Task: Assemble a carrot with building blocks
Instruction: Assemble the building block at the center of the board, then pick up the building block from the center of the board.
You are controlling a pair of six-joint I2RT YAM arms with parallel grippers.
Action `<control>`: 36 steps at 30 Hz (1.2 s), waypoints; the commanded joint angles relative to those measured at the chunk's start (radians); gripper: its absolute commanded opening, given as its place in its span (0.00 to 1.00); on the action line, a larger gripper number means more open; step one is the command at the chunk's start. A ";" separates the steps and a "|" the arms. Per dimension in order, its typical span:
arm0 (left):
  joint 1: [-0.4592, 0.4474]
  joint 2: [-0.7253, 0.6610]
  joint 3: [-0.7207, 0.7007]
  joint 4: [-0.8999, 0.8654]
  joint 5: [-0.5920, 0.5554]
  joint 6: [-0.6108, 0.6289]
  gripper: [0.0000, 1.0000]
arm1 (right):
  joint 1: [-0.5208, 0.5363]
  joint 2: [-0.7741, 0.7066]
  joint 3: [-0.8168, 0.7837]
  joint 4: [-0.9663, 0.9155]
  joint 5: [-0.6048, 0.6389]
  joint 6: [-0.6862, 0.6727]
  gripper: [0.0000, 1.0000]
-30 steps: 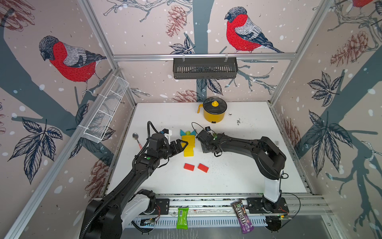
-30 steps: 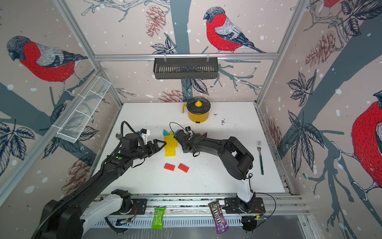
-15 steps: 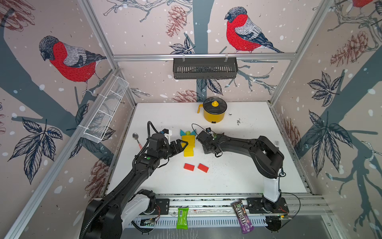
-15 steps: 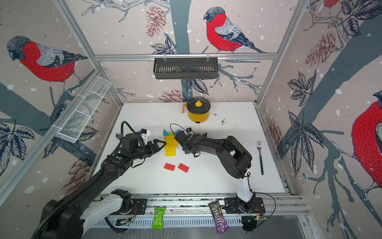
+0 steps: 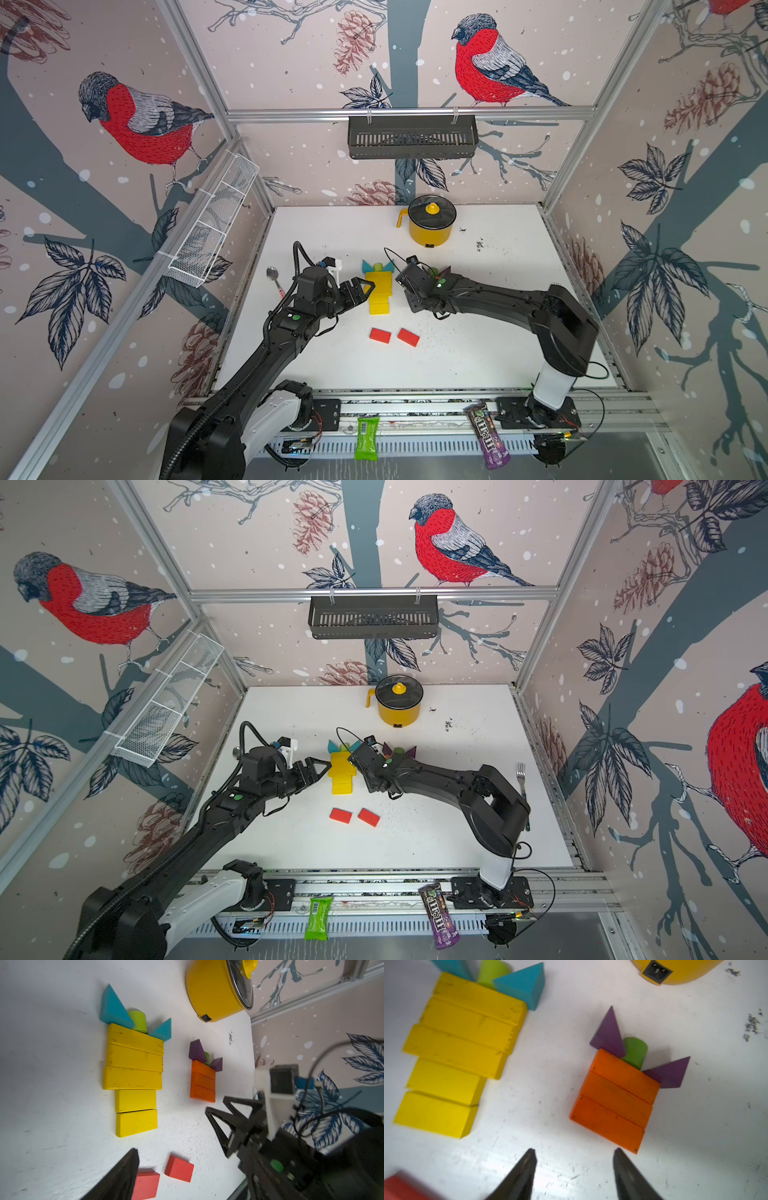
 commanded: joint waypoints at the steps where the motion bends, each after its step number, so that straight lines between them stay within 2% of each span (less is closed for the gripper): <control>1: 0.019 -0.059 -0.058 -0.077 -0.168 -0.140 0.82 | 0.014 -0.084 -0.095 0.077 -0.229 -0.132 0.46; 3: 0.024 -0.122 -0.119 -0.052 -0.186 -0.199 0.82 | 0.029 -0.115 -0.151 0.084 -0.293 -0.169 0.50; 5: 0.023 -0.185 -0.164 -0.021 -0.192 -0.224 0.82 | 0.049 -0.117 -0.175 0.084 -0.318 -0.193 0.61; 7: 0.024 -0.239 -0.189 -0.021 -0.210 -0.240 0.82 | 0.073 -0.103 -0.184 0.090 -0.335 -0.209 0.61; 14: 0.024 -0.307 -0.204 -0.050 -0.226 -0.251 0.82 | 0.113 0.012 -0.144 0.081 -0.295 -0.246 0.56; 17: 0.024 -0.295 -0.201 -0.050 -0.214 -0.251 0.82 | 0.119 0.043 -0.126 0.077 -0.271 -0.248 0.49; 21: 0.024 -0.276 -0.194 -0.043 -0.208 -0.246 0.82 | 0.132 0.064 -0.112 0.062 -0.241 -0.249 0.34; 24: 0.024 -0.266 -0.190 -0.032 -0.206 -0.242 0.82 | 0.147 0.072 -0.112 0.052 -0.209 -0.250 0.27; 29: 0.024 -0.245 -0.174 -0.023 -0.211 -0.229 0.82 | 0.145 0.031 -0.110 0.036 -0.125 -0.240 0.22; 36: 0.024 -0.206 -0.164 0.005 -0.204 -0.220 0.82 | 0.029 -0.042 -0.129 -0.025 -0.024 -0.237 0.22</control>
